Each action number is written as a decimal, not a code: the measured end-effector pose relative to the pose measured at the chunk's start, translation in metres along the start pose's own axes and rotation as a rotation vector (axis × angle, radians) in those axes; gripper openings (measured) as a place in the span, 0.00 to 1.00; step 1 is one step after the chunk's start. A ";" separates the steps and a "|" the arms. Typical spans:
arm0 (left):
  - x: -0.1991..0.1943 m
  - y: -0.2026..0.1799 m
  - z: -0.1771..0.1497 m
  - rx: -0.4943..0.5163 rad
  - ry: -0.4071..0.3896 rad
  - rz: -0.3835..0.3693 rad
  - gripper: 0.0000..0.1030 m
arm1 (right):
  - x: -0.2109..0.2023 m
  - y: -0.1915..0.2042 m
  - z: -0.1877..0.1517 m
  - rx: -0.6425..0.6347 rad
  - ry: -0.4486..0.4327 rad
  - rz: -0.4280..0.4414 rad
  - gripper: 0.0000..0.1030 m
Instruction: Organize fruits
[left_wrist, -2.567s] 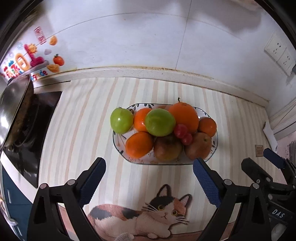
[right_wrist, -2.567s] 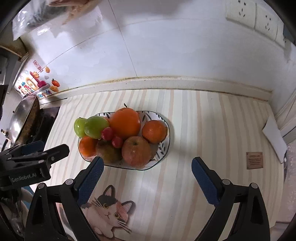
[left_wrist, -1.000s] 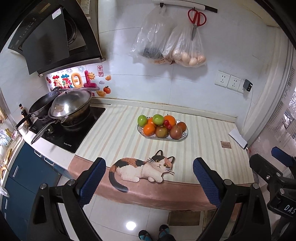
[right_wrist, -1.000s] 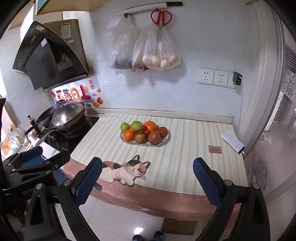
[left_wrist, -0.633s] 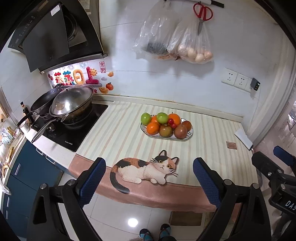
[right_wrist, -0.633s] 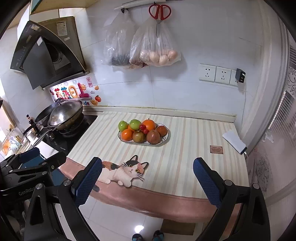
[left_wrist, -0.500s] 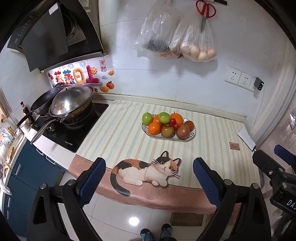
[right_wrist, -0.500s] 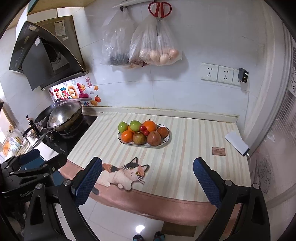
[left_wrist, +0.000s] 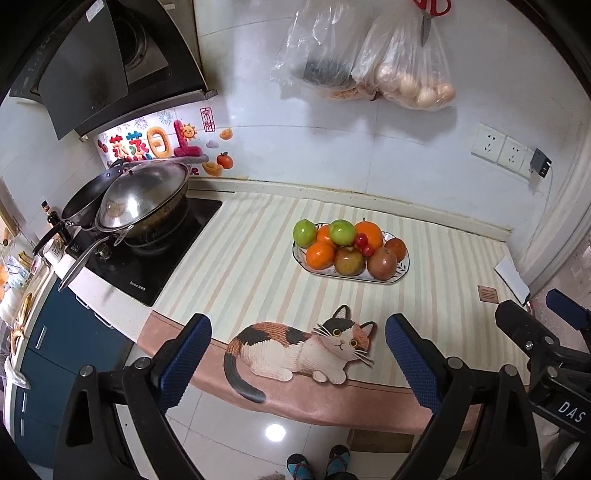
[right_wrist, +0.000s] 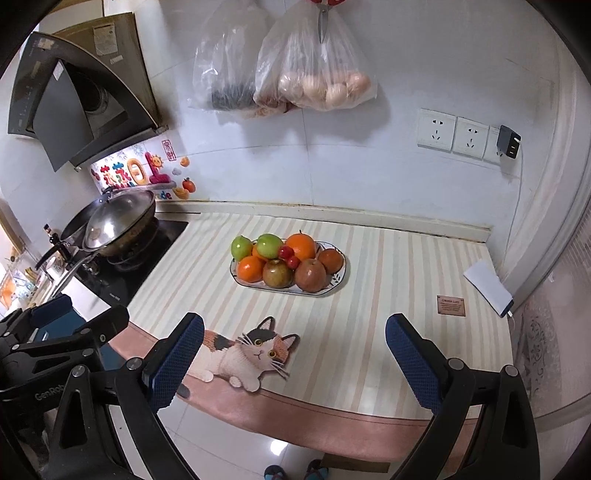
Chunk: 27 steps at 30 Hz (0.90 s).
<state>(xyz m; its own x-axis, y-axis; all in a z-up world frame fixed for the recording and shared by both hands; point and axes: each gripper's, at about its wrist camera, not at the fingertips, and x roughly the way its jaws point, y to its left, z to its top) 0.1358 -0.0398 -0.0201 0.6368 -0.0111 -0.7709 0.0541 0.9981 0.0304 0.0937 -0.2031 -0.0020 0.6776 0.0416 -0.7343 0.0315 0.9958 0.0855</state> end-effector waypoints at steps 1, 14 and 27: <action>0.001 0.000 0.000 -0.003 0.004 -0.001 0.94 | 0.003 -0.001 0.000 0.000 0.004 -0.003 0.98; 0.009 0.003 0.004 -0.015 0.011 -0.004 0.94 | 0.015 -0.008 0.000 0.006 0.019 -0.019 0.98; 0.012 0.004 0.005 -0.018 0.013 -0.004 0.94 | 0.019 -0.009 0.004 -0.001 0.021 -0.026 0.98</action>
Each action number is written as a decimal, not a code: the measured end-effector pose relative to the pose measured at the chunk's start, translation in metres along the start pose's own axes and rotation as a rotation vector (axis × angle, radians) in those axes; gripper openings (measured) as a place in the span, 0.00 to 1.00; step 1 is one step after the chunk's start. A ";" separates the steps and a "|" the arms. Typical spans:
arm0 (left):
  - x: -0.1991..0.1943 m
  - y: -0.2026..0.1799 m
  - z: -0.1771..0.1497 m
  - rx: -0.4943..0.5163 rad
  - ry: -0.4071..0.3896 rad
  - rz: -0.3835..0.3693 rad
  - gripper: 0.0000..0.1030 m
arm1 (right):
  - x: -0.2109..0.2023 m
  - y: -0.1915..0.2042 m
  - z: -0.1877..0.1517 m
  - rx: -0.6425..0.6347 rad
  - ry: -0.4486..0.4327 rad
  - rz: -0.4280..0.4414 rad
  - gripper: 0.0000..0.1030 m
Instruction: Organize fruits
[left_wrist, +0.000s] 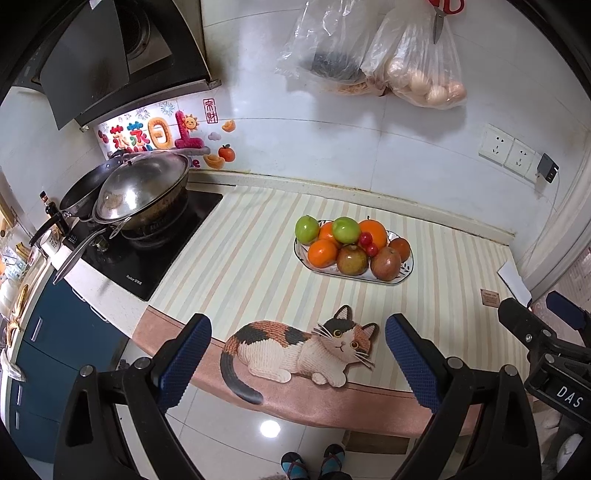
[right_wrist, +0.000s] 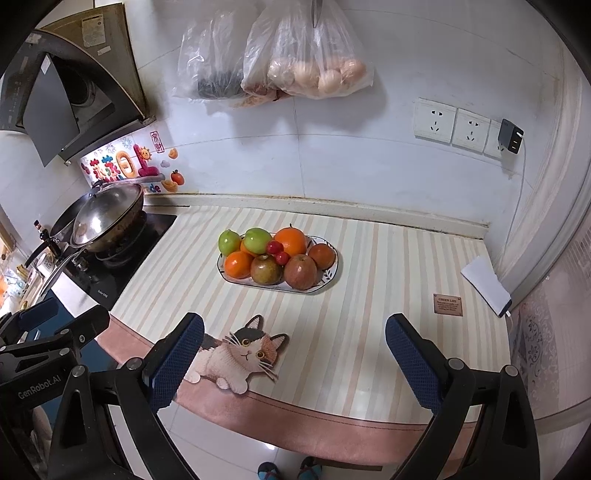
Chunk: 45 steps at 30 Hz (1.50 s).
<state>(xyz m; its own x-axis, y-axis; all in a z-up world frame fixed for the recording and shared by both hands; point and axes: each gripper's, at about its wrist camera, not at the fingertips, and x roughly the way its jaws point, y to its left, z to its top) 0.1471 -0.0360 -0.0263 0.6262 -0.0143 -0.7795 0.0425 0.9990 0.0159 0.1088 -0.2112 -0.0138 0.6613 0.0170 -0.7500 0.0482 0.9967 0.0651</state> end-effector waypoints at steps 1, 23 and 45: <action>0.000 0.000 0.000 0.000 0.000 0.001 0.94 | 0.001 0.000 0.001 -0.001 0.001 0.001 0.98; 0.001 0.004 -0.003 -0.027 -0.016 0.008 0.98 | 0.002 0.010 0.002 -0.019 -0.009 0.004 0.98; -0.004 -0.002 -0.002 -0.031 -0.023 0.016 0.98 | 0.002 0.008 0.003 -0.019 -0.006 0.010 0.98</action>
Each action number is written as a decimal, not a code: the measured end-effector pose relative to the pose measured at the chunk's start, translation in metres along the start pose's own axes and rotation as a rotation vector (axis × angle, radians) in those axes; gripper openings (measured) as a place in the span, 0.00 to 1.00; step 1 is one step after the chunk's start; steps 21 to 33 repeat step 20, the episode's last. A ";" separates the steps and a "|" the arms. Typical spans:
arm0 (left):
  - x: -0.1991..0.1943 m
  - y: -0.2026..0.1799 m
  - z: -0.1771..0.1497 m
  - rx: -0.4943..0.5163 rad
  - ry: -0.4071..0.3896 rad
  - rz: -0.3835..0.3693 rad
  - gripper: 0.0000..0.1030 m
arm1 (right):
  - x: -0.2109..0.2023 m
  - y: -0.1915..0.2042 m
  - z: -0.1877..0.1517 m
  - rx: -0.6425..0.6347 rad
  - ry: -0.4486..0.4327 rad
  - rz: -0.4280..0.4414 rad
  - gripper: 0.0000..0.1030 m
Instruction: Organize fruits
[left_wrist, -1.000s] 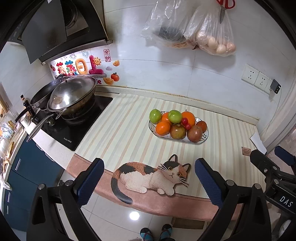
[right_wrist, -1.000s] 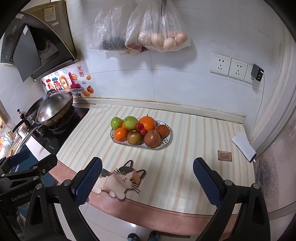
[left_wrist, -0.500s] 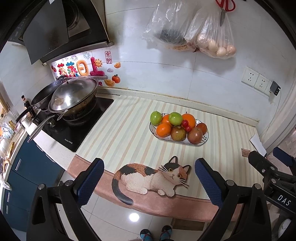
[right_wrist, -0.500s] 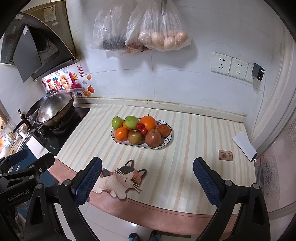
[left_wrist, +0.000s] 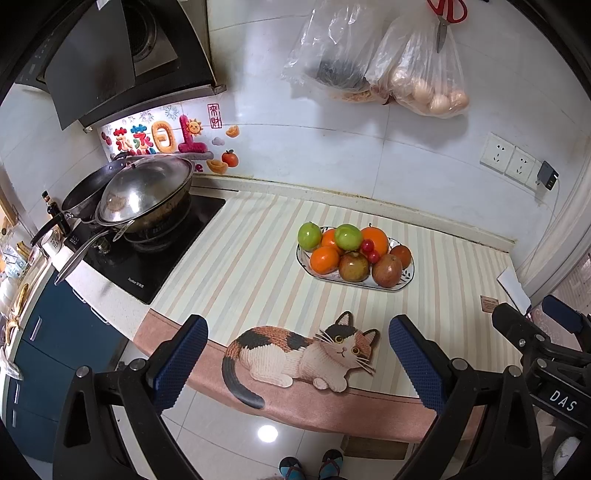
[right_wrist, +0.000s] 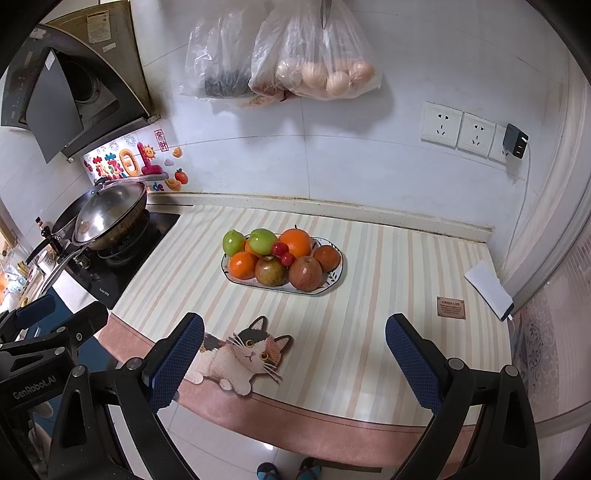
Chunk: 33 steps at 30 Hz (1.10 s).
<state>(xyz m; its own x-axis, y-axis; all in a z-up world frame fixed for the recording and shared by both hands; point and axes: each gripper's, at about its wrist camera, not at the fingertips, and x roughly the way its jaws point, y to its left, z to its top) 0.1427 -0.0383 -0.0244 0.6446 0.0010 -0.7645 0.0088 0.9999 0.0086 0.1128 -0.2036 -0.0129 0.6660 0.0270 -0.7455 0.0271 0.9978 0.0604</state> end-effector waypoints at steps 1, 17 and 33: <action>0.000 0.000 0.000 0.000 0.000 -0.002 0.98 | 0.000 0.000 0.000 0.000 0.000 0.000 0.98; -0.004 -0.002 0.001 -0.002 -0.006 0.000 0.98 | -0.006 -0.001 -0.001 0.007 -0.004 0.002 0.98; -0.005 -0.003 0.000 -0.003 -0.017 0.002 0.98 | -0.006 -0.001 -0.001 0.006 -0.006 0.001 0.98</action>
